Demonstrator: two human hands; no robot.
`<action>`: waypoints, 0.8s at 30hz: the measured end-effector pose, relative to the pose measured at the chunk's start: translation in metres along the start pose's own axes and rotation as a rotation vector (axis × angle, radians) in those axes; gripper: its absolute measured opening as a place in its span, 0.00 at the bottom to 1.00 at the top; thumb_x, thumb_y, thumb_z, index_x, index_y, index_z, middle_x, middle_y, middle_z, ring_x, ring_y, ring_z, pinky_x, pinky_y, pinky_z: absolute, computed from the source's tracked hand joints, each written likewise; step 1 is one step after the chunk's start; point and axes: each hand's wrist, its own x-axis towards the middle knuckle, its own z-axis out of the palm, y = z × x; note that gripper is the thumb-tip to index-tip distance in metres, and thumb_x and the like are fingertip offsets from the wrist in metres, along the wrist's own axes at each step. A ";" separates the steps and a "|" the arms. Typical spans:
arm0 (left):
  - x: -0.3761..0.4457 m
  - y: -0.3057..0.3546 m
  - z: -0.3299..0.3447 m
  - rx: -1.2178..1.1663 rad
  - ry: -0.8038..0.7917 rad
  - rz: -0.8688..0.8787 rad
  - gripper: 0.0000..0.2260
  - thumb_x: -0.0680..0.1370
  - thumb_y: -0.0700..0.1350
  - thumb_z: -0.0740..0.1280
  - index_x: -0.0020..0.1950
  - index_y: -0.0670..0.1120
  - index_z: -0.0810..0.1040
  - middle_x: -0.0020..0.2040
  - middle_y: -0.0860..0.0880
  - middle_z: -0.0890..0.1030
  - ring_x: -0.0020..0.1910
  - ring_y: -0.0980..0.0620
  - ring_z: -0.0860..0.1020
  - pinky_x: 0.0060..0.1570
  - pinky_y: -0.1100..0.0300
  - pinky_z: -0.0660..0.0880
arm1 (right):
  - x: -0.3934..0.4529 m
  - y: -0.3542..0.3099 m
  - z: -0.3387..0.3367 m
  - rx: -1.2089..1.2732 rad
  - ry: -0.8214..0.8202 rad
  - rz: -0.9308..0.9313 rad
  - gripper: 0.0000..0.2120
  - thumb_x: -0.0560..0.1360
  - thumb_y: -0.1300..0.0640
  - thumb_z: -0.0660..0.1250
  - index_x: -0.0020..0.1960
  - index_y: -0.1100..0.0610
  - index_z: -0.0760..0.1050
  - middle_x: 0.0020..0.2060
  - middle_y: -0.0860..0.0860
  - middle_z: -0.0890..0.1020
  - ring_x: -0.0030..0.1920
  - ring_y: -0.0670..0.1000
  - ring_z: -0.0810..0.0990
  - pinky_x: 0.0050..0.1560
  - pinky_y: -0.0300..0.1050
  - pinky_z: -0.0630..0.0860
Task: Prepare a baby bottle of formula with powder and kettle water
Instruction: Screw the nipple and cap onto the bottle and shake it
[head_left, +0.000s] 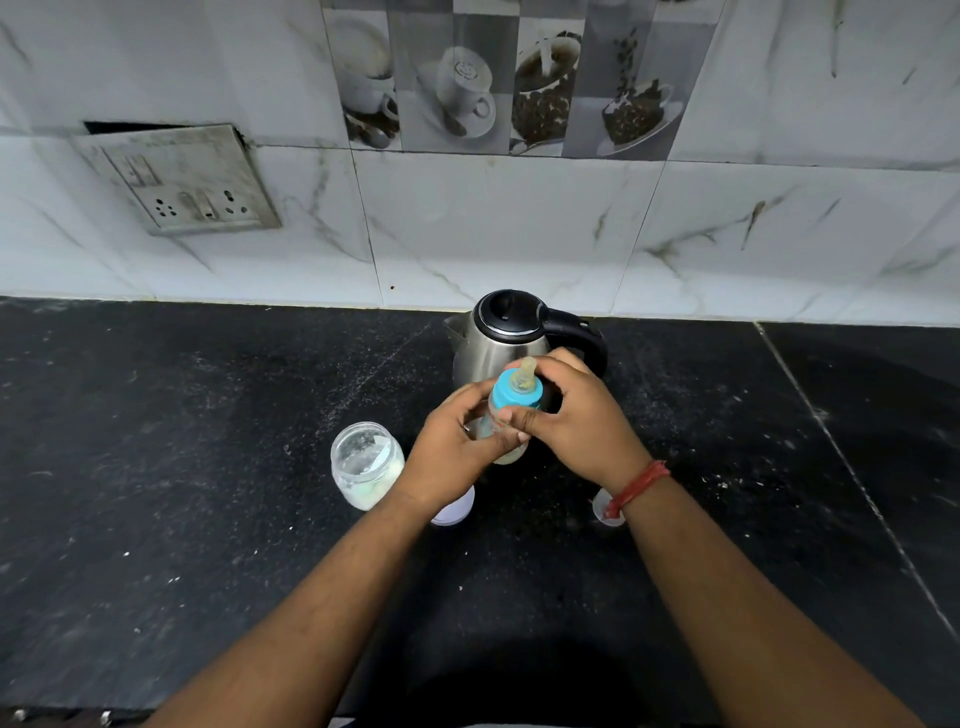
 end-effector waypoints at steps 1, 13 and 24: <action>0.000 0.001 0.002 0.018 0.030 0.021 0.24 0.74 0.37 0.78 0.68 0.50 0.79 0.61 0.47 0.82 0.61 0.50 0.81 0.66 0.47 0.76 | -0.001 -0.001 0.006 0.008 0.060 0.022 0.21 0.69 0.57 0.79 0.61 0.58 0.80 0.51 0.49 0.77 0.58 0.54 0.76 0.63 0.52 0.73; 0.004 0.003 -0.019 -0.029 -0.166 -0.061 0.25 0.74 0.41 0.78 0.70 0.49 0.79 0.63 0.49 0.84 0.64 0.48 0.81 0.69 0.45 0.76 | 0.009 0.005 -0.016 0.179 -0.284 -0.019 0.23 0.74 0.61 0.75 0.67 0.60 0.76 0.56 0.48 0.74 0.58 0.43 0.77 0.62 0.36 0.73; 0.007 0.007 0.000 0.235 0.179 0.124 0.23 0.72 0.38 0.79 0.66 0.46 0.81 0.56 0.51 0.82 0.56 0.57 0.80 0.57 0.67 0.73 | 0.007 -0.002 0.029 0.198 0.182 0.095 0.15 0.73 0.61 0.76 0.59 0.58 0.80 0.51 0.45 0.72 0.58 0.51 0.77 0.60 0.49 0.77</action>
